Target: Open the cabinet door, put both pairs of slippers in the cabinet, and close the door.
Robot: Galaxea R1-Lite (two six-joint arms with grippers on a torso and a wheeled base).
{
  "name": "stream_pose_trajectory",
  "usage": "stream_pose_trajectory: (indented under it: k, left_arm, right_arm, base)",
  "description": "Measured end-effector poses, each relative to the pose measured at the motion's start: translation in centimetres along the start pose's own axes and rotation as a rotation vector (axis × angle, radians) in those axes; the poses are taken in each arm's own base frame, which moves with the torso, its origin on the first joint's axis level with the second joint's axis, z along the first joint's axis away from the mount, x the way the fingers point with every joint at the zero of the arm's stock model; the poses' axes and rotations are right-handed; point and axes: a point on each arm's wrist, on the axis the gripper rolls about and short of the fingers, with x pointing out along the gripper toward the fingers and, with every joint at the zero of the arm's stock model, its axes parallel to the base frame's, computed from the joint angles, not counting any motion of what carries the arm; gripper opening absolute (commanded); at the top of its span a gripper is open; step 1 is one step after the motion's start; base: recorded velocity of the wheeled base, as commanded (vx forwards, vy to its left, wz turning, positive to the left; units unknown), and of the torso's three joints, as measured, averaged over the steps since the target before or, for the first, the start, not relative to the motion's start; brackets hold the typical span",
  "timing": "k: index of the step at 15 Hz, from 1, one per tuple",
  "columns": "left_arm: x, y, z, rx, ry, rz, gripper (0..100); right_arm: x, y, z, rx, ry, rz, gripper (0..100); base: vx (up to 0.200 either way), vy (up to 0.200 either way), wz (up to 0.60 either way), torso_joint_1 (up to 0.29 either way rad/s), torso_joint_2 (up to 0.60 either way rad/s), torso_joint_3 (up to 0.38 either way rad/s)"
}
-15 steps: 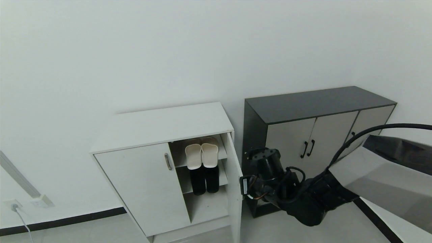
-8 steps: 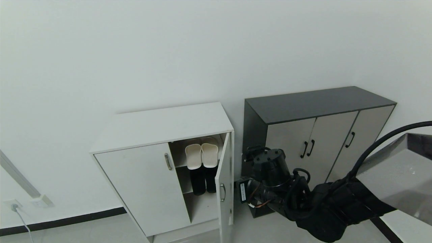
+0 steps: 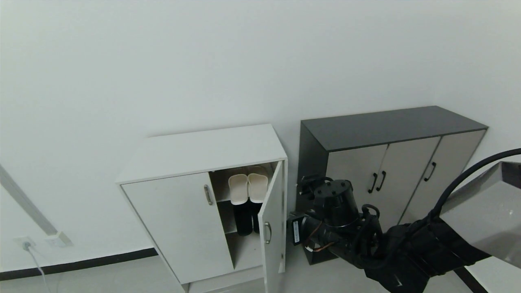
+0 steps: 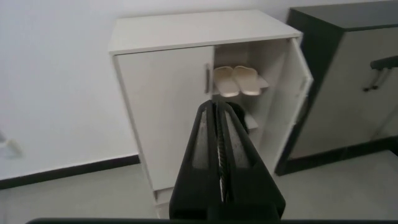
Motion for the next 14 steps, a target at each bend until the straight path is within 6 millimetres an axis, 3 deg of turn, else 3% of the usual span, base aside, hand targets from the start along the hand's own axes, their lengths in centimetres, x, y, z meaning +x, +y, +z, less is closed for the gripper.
stream_pose_trajectory:
  k: [10, 14]
  left_arm:
    - [0.0, 0.0, 0.0, 0.002, 0.000, -0.001, 0]
    - [0.0, 0.0, 0.0, 0.003, 0.000, -0.001, 0]
  right_arm:
    - [-0.7, -1.9, -0.9, -0.045, -0.017, -0.036, 0]
    - [-2.0, -3.0, -2.6, -0.090, 0.042, -0.058, 0]
  base:
    - [0.000, 0.000, 0.00, 0.000, 0.00, 0.000]
    - [0.200, 0.000, 0.00, -0.004, 0.00, 0.007]
